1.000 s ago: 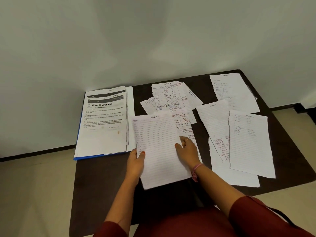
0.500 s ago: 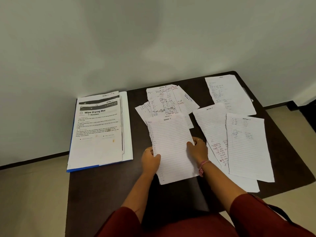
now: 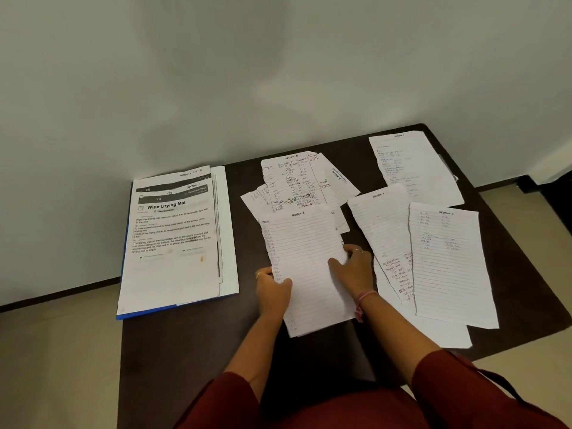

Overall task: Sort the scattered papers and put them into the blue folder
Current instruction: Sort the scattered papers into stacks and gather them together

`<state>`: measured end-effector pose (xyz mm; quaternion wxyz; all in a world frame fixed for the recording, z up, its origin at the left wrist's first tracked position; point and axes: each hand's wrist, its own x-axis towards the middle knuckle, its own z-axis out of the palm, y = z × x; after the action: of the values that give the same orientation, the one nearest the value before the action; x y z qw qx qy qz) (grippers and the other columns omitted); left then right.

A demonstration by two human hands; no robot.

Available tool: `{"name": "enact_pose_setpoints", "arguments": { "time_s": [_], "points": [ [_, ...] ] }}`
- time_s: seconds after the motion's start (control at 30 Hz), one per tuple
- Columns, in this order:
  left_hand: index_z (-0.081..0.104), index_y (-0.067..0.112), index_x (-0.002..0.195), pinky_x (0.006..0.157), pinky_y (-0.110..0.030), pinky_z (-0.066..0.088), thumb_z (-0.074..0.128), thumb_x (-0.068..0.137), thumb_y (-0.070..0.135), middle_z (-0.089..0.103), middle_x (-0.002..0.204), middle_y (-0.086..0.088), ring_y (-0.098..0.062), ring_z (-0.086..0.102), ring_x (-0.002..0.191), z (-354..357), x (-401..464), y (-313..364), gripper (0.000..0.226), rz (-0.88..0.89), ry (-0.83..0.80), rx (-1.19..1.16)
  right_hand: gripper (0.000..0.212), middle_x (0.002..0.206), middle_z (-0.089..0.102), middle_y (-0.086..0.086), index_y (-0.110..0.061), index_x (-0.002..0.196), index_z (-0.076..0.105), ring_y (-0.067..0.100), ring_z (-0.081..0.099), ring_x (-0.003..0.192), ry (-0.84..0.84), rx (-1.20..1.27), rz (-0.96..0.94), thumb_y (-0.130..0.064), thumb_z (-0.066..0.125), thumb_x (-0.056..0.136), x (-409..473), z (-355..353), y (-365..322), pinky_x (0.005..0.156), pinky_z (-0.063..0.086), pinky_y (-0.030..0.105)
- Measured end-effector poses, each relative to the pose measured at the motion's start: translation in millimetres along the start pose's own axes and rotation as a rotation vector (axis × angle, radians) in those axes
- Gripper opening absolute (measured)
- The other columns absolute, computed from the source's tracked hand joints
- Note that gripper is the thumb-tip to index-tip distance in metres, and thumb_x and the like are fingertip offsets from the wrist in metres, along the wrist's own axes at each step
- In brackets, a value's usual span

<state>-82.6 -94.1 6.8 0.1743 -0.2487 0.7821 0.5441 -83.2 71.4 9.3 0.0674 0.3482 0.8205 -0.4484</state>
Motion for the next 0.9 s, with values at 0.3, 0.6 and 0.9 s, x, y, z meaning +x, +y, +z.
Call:
{"name": "enact_pose_setpoints", "arguments": {
  "time_s": [0.3,0.6,0.9],
  "points": [
    [0.058,0.003,0.107,0.071,-0.030,0.056,0.056,0.084,0.004,0.066,0.104,-0.007,-0.020,0.065,0.091,-2,-3,-6,0.023,-0.080,-0.154,-0.099,0.043,0.089,0.060,-0.007,-0.020,0.101,0.054,0.017,0.059,0.091,-0.060,-0.024,0.059,-0.040,0.076,0.069,1,-5,15,0.086,0.049,0.038],
    [0.052,0.010,0.114,0.081,-0.037,0.056,0.064,0.089,0.019,0.064,0.109,-0.004,-0.021,0.064,0.098,1,-19,-15,0.028,-0.091,-0.143,-0.226,0.020,0.069,0.052,-0.006,-0.017,0.071,0.054,0.010,0.048,0.065,-0.152,0.183,-0.022,-0.025,0.066,0.086,-4,-19,26,0.060,0.040,0.022],
    [0.049,0.010,0.125,0.077,-0.026,0.051,0.060,0.092,0.018,0.061,0.116,-0.003,-0.014,0.060,0.100,27,-43,-7,0.036,0.038,-0.059,-0.149,0.019,0.102,0.061,-0.001,-0.010,0.107,0.059,0.017,0.059,0.098,-0.330,0.139,-0.053,-0.018,0.058,0.090,2,-36,35,0.079,0.044,0.025]
  ]
}}
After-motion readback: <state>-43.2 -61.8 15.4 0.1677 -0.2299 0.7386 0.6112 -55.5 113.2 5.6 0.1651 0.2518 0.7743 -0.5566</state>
